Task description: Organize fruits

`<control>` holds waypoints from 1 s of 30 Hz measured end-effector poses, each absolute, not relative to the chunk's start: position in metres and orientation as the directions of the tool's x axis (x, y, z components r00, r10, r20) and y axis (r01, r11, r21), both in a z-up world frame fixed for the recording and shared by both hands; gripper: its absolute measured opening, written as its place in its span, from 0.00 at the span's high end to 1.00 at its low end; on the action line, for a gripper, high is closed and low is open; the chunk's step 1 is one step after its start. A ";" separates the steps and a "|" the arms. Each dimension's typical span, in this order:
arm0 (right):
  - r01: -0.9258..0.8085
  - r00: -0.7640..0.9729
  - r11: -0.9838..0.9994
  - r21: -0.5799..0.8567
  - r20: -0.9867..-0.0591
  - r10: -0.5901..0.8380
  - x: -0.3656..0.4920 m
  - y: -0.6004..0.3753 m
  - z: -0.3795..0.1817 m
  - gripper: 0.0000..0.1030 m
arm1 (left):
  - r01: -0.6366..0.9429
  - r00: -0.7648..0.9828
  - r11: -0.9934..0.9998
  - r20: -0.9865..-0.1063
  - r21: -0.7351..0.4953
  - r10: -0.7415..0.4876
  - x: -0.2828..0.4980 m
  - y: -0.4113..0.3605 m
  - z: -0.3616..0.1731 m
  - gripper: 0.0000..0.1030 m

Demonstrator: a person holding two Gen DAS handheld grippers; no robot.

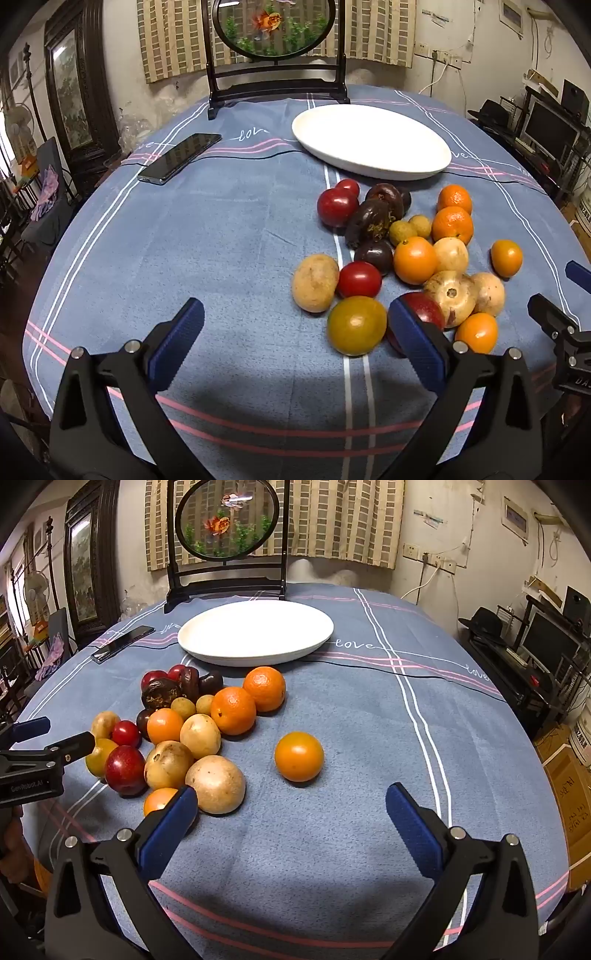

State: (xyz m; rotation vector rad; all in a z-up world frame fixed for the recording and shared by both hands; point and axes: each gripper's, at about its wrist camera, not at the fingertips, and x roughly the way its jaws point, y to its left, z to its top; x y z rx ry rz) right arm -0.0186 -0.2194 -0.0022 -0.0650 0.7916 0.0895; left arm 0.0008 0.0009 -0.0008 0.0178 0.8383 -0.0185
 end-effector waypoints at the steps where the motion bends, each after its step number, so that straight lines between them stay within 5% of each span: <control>1: -0.104 0.698 0.994 -0.025 -0.714 0.055 -0.018 -0.220 -0.002 0.01 | 0.023 0.662 1.000 -0.750 0.004 -0.013 0.001 0.002 -0.002 0.02; 30: -0.119 0.700 0.992 -0.036 -0.711 0.059 -0.022 -0.215 -0.006 0.01 | 0.038 0.649 0.999 -0.761 0.005 -0.021 -0.003 -0.003 -0.004 0.02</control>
